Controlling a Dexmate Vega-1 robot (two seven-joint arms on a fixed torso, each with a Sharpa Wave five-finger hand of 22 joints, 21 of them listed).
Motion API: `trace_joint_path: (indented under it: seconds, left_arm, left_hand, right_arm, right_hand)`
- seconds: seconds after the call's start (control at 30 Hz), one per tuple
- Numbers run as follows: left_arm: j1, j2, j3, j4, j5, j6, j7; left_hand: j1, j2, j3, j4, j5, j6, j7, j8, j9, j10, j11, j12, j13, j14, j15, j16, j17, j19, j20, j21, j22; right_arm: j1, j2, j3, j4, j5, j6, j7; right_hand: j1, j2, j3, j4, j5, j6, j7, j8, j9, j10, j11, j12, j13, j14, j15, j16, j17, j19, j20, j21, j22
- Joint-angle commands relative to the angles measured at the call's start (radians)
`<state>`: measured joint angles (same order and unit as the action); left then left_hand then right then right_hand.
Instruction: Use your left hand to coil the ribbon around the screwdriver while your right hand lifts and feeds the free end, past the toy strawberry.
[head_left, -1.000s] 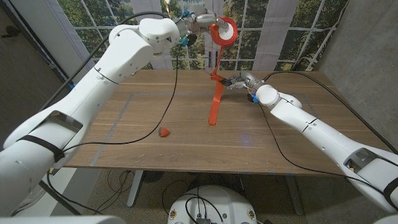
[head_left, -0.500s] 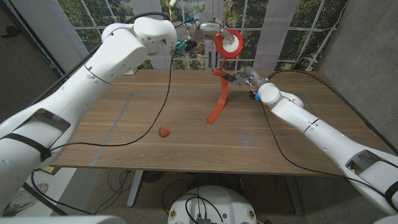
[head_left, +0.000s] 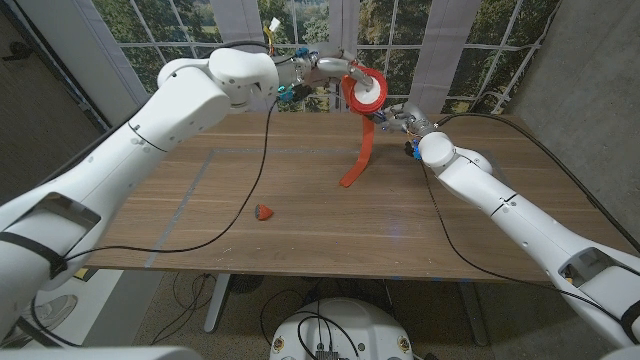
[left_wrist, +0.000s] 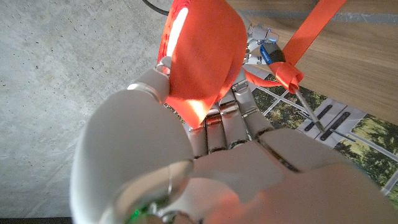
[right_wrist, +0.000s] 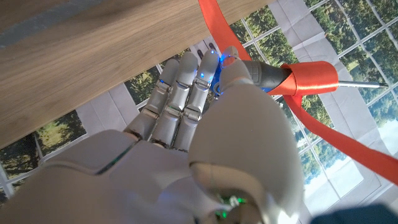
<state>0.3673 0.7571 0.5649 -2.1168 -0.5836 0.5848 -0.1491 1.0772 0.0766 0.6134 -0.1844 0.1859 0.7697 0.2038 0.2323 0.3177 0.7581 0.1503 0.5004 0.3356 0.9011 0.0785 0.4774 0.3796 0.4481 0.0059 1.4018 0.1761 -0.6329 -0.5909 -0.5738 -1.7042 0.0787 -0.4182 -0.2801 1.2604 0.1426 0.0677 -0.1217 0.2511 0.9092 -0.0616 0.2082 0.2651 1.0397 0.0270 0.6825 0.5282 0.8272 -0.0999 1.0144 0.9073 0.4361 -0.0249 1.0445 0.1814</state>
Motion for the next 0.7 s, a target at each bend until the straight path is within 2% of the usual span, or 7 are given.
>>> trace_joint_path:
  seconds: [0.03, 0.23, 0.33, 0.37, 0.4, 0.47, 0.7]
  left_arm:
    - [0.089, 0.035, -0.036, -0.007, -0.044, -0.022, 0.005]
    - [0.141, 0.058, -0.061, -0.014, -0.067, -0.046, 0.014]
    - [0.184, 0.079, -0.085, -0.039, -0.067, -0.057, 0.051]
    - [0.216, 0.092, -0.103, -0.063, -0.062, -0.052, 0.094]
    - [0.216, 0.092, -0.103, -0.064, -0.062, -0.051, 0.097]
    - [0.279, 0.114, -0.132, -0.113, -0.029, -0.046, 0.195]
    - [0.399, 0.137, -0.204, -0.144, -0.051, -0.061, 0.293]
  left_hand:
    - [0.079, 0.083, 0.02, 0.014, 0.01, 0.183, -0.125, 0.0, 0.003, 0.258, -0.245, 0.006, 0.178, 0.207, -0.262, 0.003, 0.039, -0.003, 0.001, 0.005, 0.002]
    - [0.079, 0.083, 0.02, 0.015, 0.01, 0.183, -0.124, -0.001, 0.004, 0.26, -0.245, 0.006, 0.179, 0.206, -0.262, 0.002, 0.039, -0.002, 0.0, 0.006, 0.002]
    - [0.079, 0.083, 0.02, 0.015, 0.01, 0.182, -0.124, -0.002, 0.004, 0.259, -0.244, 0.005, 0.18, 0.207, -0.261, 0.002, 0.04, -0.002, 0.0, 0.006, 0.002]
    - [0.079, 0.083, 0.021, 0.015, 0.01, 0.182, -0.124, -0.002, 0.004, 0.259, -0.245, 0.005, 0.181, 0.207, -0.261, 0.002, 0.039, -0.002, 0.0, 0.006, 0.002]
    - [0.079, 0.083, 0.021, 0.014, 0.01, 0.182, -0.124, -0.002, 0.004, 0.26, -0.246, 0.005, 0.181, 0.206, -0.261, 0.001, 0.039, -0.002, 0.0, 0.007, 0.002]
    - [0.079, 0.083, 0.021, 0.015, 0.01, 0.183, -0.125, -0.002, 0.004, 0.261, -0.245, 0.004, 0.179, 0.206, -0.261, 0.001, 0.039, -0.002, 0.0, 0.007, 0.002]
    - [0.078, 0.084, 0.021, 0.016, 0.01, 0.183, -0.126, -0.003, 0.005, 0.259, -0.244, 0.0, 0.176, 0.203, -0.26, -0.002, 0.037, -0.006, 0.0, 0.005, 0.002]
  right_arm:
    - [-0.038, 0.011, 0.048, -0.023, 0.046, 0.018, -0.075]
    - [-0.052, 0.012, 0.065, -0.033, 0.057, 0.033, -0.106]
    - [-0.061, 0.015, 0.079, -0.038, 0.069, 0.037, -0.123]
    - [-0.067, 0.018, 0.086, -0.043, 0.069, 0.032, -0.14]
    - [-0.066, 0.018, 0.085, -0.043, 0.07, 0.031, -0.141]
    - [-0.076, 0.025, 0.101, -0.045, 0.086, 0.037, -0.155]
    - [-0.08, 0.018, 0.105, -0.045, 0.095, 0.05, -0.162]
  right_hand:
    - [-0.002, 0.011, 0.002, -0.001, 0.006, 0.287, 0.08, 0.011, 0.037, 0.007, 0.002, -0.004, 0.002, 0.007, -0.101, 0.01, 0.004, 0.004, 0.001, 0.008, 0.0]
    - [-0.001, 0.012, 0.003, -0.001, 0.007, 0.288, 0.078, 0.011, 0.038, 0.007, 0.002, -0.002, 0.004, 0.005, -0.101, 0.011, 0.007, 0.006, 0.002, 0.01, 0.0]
    - [-0.001, 0.012, 0.003, -0.002, 0.007, 0.287, 0.078, 0.011, 0.038, 0.007, 0.0, -0.002, 0.004, 0.004, -0.101, 0.013, 0.006, 0.006, 0.001, 0.011, 0.0]
    - [-0.001, 0.012, 0.003, -0.002, 0.007, 0.286, 0.078, 0.011, 0.038, 0.006, -0.001, -0.003, 0.003, 0.003, -0.101, 0.013, 0.004, 0.005, 0.001, 0.011, 0.0]
    - [-0.001, 0.013, 0.004, -0.002, 0.007, 0.287, 0.078, 0.011, 0.039, 0.006, -0.001, -0.002, 0.004, 0.003, -0.101, 0.013, 0.004, 0.005, 0.001, 0.011, 0.0]
    - [-0.001, 0.012, 0.003, -0.001, 0.007, 0.287, 0.078, 0.011, 0.038, 0.007, 0.002, -0.003, 0.002, 0.003, -0.101, 0.015, 0.004, 0.006, 0.001, 0.012, 0.0]
    - [-0.001, 0.012, 0.004, -0.002, 0.007, 0.287, 0.078, 0.011, 0.04, 0.007, 0.001, -0.002, 0.003, -0.002, -0.101, 0.017, 0.005, 0.008, 0.002, 0.015, 0.0]
